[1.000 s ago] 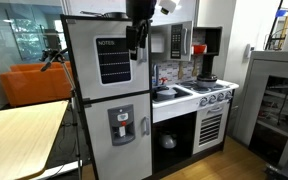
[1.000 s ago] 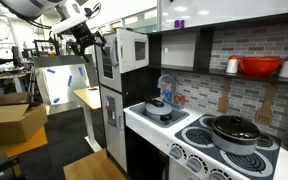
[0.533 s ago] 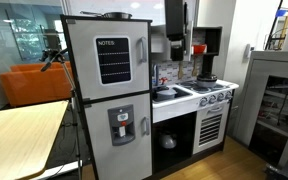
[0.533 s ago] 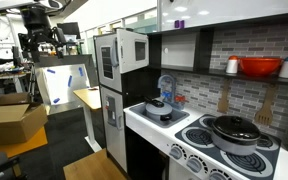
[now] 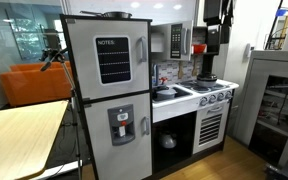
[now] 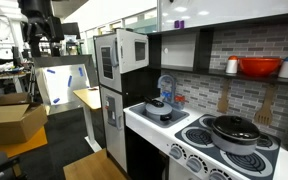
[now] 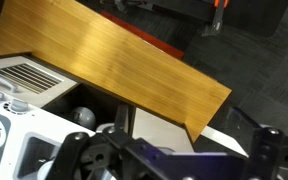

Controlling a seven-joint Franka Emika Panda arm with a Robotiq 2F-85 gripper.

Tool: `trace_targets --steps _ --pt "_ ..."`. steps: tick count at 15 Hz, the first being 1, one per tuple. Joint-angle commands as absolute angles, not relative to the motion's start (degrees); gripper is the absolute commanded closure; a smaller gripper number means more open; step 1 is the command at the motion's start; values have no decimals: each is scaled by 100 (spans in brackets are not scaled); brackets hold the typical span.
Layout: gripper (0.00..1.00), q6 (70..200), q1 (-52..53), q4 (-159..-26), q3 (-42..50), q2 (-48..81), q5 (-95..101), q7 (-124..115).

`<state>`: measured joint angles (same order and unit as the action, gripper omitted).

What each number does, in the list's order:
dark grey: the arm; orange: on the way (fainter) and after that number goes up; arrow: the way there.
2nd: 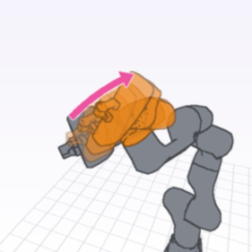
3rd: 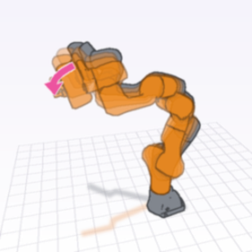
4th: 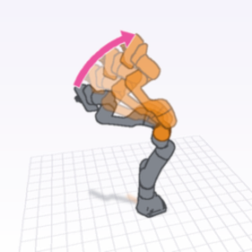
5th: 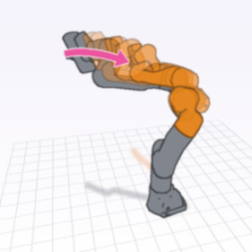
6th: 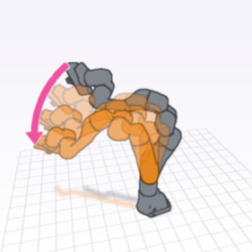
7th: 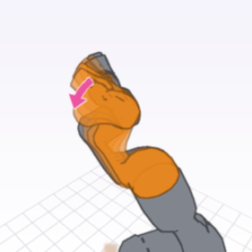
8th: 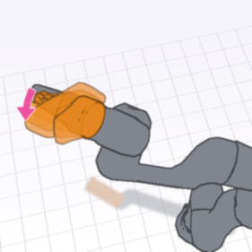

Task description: Close the upper compartment of the fridge

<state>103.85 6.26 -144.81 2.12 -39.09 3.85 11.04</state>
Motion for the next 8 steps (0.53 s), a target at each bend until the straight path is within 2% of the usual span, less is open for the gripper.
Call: trace_targets --steps 1,3,8 --pt "0 10798 201 -14412 464 -3667 153 687" --pt "0 11162 32 -14442 592 -3550 -13 438" --pt "0 11150 -57 -14460 554 -3537 -9 399"
